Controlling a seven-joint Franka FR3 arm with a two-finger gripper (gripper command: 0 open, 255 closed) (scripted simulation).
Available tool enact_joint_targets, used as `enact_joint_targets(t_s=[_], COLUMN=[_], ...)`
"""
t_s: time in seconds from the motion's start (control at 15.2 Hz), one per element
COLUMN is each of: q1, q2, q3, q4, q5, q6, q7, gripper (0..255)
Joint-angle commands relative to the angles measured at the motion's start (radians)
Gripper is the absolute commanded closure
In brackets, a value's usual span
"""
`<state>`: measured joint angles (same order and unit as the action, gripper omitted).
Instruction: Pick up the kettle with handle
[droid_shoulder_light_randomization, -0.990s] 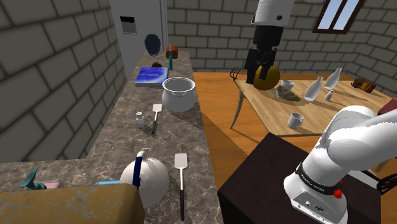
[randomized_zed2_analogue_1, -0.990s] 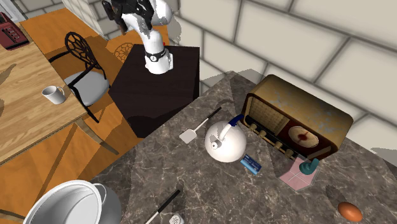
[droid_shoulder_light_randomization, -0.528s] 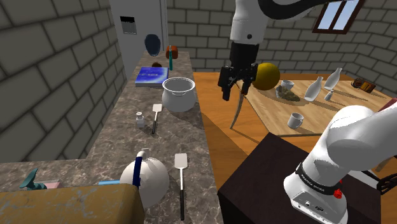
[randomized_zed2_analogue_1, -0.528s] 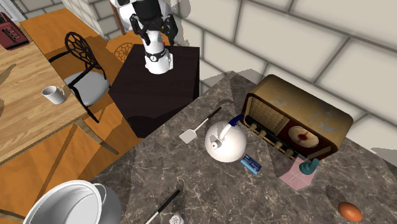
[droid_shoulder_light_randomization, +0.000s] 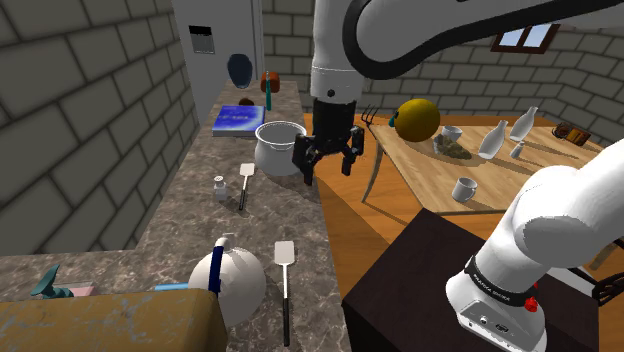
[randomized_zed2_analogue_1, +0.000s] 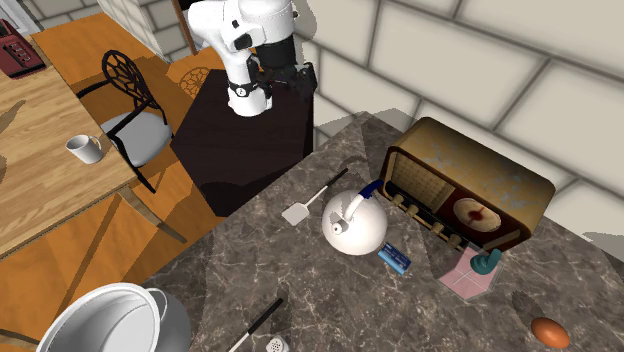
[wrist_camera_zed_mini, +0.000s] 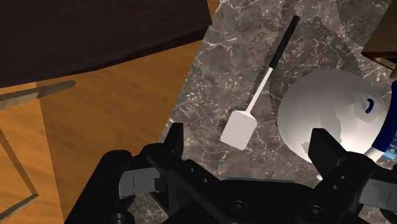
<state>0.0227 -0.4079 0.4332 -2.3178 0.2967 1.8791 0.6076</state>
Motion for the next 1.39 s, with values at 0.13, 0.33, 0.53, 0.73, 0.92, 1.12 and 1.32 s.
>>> enact_joint_targets(t_s=[0.13, 0.33, 0.53, 0.73, 0.92, 1.12, 1.32], q1=[-0.014, -0.022, -0.014, 0.019, 0.074, 0.141, 0.197], q2=[0.157, 0.286, 0.427, 0.572, 0.714, 0.849, 0.956], q3=[0.094, 0.150, 0.187, 0.194, 0.174, 0.138, 0.103], q4=[0.077, 0.146, 0.229, 0.326, 0.440, 0.570, 0.688], q5=[-0.039, -0.102, -0.191, -0.292, -0.385, -0.457, -0.500], q6=[0.088, 0.142, 0.182, 0.203, 0.204, 0.188, 0.166], q7=[0.166, 0.296, 0.436, 0.573, 0.695, 0.793, 0.856], gripper=[0, 0, 0, 0, 0, 0, 0])
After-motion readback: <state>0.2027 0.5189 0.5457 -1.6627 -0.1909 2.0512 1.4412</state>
